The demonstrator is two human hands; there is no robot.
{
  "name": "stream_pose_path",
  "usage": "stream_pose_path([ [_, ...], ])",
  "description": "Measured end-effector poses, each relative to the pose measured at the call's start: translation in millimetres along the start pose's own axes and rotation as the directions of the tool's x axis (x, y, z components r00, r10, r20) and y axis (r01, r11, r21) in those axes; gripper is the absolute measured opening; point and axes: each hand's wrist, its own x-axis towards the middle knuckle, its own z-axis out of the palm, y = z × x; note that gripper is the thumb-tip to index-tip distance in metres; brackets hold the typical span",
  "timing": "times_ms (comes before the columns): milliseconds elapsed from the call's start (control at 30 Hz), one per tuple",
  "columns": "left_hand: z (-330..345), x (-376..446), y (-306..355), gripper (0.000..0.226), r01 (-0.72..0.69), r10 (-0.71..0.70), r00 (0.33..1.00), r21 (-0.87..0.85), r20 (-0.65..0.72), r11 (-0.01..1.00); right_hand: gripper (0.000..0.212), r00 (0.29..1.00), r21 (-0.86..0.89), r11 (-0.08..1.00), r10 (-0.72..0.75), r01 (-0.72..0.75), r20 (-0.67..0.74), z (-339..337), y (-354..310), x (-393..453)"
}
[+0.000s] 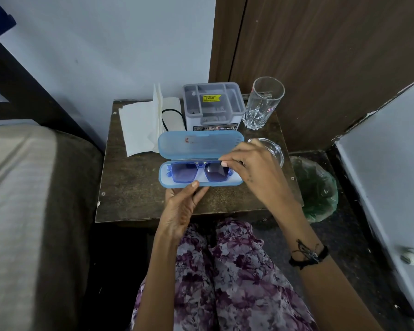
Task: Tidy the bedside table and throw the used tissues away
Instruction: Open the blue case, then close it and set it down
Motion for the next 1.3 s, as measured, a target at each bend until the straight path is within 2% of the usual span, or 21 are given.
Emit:
stream_pose_path([
  [100,0,-1,-1,0.069,0.011,-0.011,1.0,0.015,0.002,1.0,0.019,1.0,-0.035,0.999,0.0,0.0,0.003,0,3,1],
  [167,0,-2,-1,0.067,0.013,-0.013,1.0,0.012,0.009,1.0,0.02,0.998,-0.016,1.0,-0.016,0.015,-0.063,1,3,0],
  [233,0,-3,0,0.07,0.011,-0.011,1.0,0.006,0.006,1.0,0.02,0.975,0.103,0.994,0.047,-0.025,-0.216,1,1,-2],
  [300,0,-3,1,0.074,0.012,-0.012,1.0,0.003,-0.007,1.0,0.023,0.934,0.285,0.952,0.196,-0.109,-0.297,3,0,0],
  [400,1,-4,3,0.079,0.015,-0.015,1.0,0.012,-0.025,1.0,0.04,0.924,0.538,0.815,0.348,-0.213,-0.162,10,-3,6],
  [467,2,-3,4,0.082,0.013,-0.013,0.999,0.014,-0.041,1.0,0.043,0.935,0.639,0.737,0.345,-0.221,-0.074,15,-3,6],
  [500,1,-3,5,0.083,0.012,-0.011,0.999,0.014,-0.048,1.0,0.042,0.943,0.651,0.73,0.325,-0.207,-0.065,17,-2,5],
  [700,-1,-2,8,0.089,-0.009,0.011,0.996,0.015,-0.093,1.0,0.04,0.973,0.54,0.831,0.212,-0.132,-0.088,23,5,-7],
  [833,0,0,9,0.09,-0.041,0.036,0.992,-0.041,-0.121,0.998,0.056,0.99,0.426,0.902,0.117,-0.075,-0.075,23,6,-17],
  [967,4,4,8,0.093,-0.067,0.055,0.985,-0.076,-0.161,0.995,0.075,0.997,0.164,0.986,-0.029,0.04,-0.069,33,6,-17],
  [1033,5,4,10,0.091,-0.072,0.061,0.983,-0.056,-0.174,0.996,0.073,0.988,-0.039,0.994,-0.104,0.101,-0.114,40,7,-16],
  [1067,6,4,10,0.081,-0.067,0.06,0.984,-0.035,-0.168,0.997,0.069,0.979,-0.111,0.987,-0.132,0.116,-0.154,43,9,-15],
  [1133,11,2,9,0.052,-0.062,0.072,0.983,0.065,-0.166,0.996,0.064,0.96,-0.176,0.977,-0.158,0.118,-0.23,46,12,-14],
  [1167,15,0,10,0.049,-0.081,0.11,0.978,0.164,-0.178,0.983,0.062,0.954,-0.177,0.977,-0.159,0.115,-0.254,46,13,-14],
  [1233,14,1,14,0.071,-0.186,0.262,0.954,0.395,-0.147,0.899,0.06,0.952,-0.137,0.985,-0.135,0.1,-0.276,45,16,-14],
  [1300,1,5,21,0.096,-0.327,0.419,0.908,0.61,-0.009,0.722,0.059,0.956,-0.071,0.994,-0.095,0.079,-0.277,42,19,-14],
])
